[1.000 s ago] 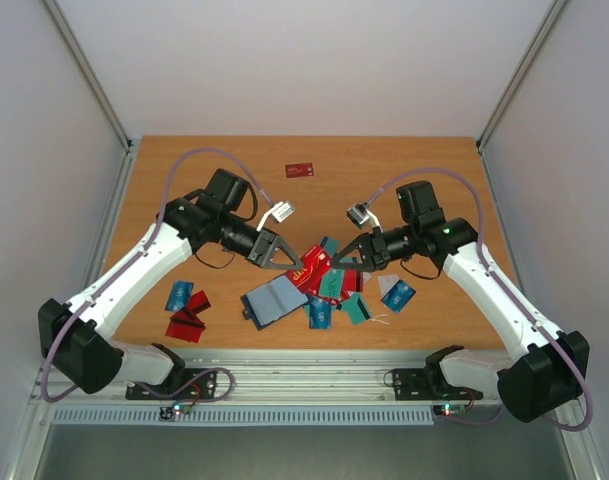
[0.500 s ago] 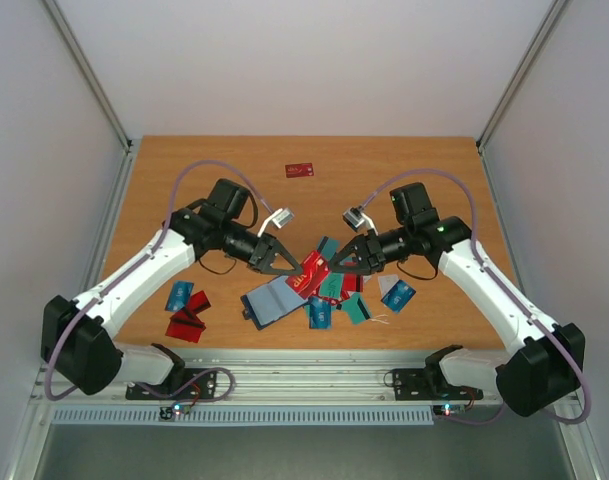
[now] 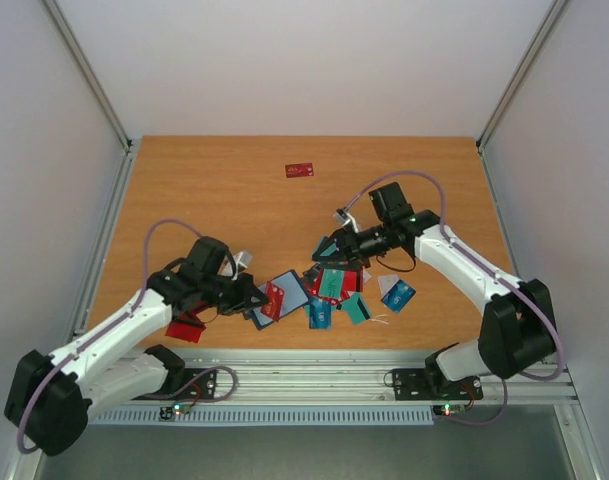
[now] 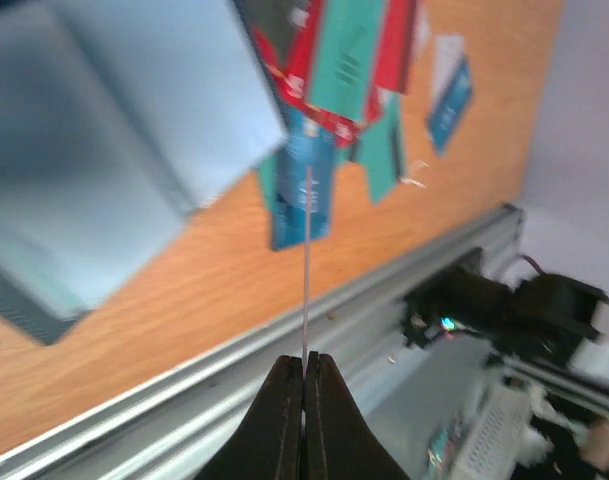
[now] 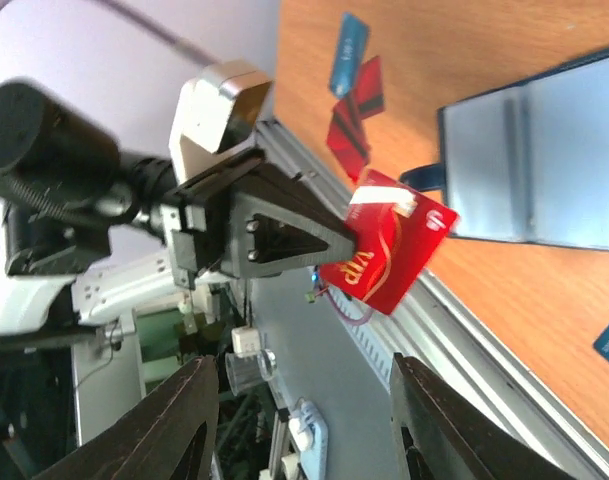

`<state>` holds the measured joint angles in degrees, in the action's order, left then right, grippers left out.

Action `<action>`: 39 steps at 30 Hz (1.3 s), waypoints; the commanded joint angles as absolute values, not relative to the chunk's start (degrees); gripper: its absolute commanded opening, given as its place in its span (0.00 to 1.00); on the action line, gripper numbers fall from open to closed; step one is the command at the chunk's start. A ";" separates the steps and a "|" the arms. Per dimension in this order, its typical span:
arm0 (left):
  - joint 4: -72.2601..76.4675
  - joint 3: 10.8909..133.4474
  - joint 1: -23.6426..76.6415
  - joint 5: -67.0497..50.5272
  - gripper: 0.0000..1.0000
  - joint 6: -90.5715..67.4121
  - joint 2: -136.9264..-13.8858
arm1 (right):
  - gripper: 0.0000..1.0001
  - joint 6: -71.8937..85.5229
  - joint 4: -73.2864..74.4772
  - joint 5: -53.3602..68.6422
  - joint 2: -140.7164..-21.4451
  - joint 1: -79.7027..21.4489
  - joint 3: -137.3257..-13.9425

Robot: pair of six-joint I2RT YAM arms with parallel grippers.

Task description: Put the credit cards into the card holder

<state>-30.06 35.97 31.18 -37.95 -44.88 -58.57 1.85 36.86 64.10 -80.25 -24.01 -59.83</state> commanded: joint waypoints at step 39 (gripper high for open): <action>-15.00 27.25 30.39 -26.47 0.00 -59.32 -64.99 | 0.35 1.93 26.69 56.43 -113.67 -30.23 -65.69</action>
<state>-18.04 26.46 30.59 -26.00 -59.57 -64.12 3.88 27.40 56.49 -113.03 -29.91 -66.46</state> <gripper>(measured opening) 0.021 0.358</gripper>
